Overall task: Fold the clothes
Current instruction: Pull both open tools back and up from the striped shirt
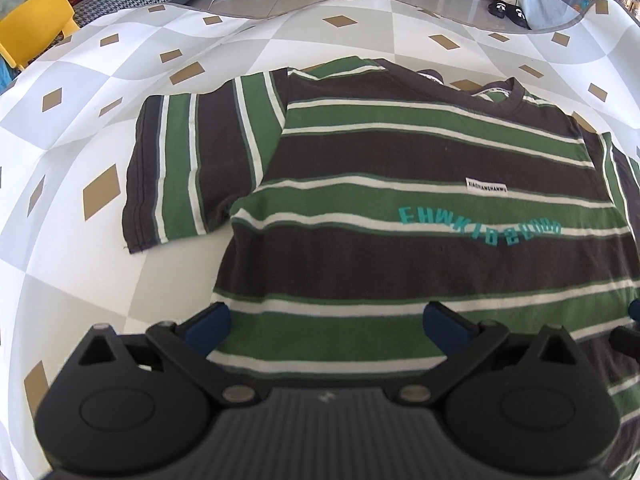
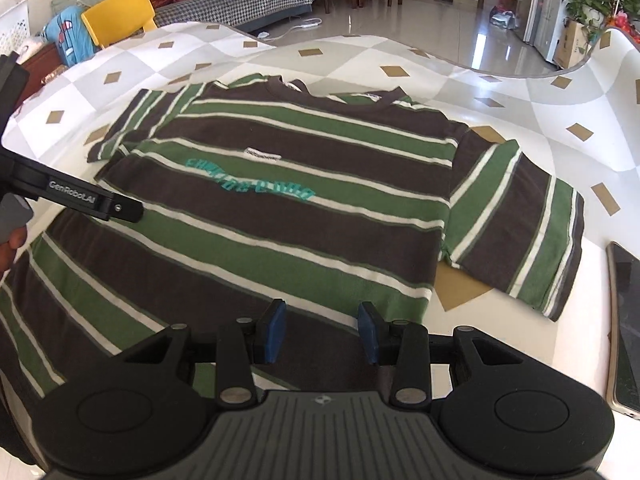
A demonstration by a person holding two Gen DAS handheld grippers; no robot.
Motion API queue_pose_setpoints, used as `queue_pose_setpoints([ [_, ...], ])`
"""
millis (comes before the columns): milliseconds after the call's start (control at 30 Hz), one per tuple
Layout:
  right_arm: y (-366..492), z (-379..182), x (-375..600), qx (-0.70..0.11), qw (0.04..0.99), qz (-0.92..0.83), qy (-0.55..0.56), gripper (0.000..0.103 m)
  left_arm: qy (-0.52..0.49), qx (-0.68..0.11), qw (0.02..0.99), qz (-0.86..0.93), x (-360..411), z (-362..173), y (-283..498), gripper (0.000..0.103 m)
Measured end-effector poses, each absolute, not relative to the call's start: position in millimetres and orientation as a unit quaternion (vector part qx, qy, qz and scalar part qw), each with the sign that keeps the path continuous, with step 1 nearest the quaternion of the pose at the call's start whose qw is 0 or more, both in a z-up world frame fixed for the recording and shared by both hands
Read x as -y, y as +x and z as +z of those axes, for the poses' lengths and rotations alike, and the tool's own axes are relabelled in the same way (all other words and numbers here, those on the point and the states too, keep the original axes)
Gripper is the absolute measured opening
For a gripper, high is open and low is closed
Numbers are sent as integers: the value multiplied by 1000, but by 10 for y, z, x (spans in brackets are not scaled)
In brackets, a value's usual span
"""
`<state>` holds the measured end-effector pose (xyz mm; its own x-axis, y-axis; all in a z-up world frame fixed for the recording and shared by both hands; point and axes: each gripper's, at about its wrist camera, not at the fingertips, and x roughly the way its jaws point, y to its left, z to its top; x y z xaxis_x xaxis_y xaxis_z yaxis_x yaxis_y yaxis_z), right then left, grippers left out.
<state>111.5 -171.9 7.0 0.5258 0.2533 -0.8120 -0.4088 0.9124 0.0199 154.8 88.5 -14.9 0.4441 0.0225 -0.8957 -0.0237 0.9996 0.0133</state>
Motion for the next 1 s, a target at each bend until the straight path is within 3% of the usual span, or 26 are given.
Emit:
queue_pose_setpoints([
  [567,1085,55,1886,-443,882,136,-87,37,-27,-513,857,43,-1190,-236,1347,103],
  [1000,650,171,1725,-438,887,134,-53,39,-11,-508,860,33,-945,-150,951,103],
])
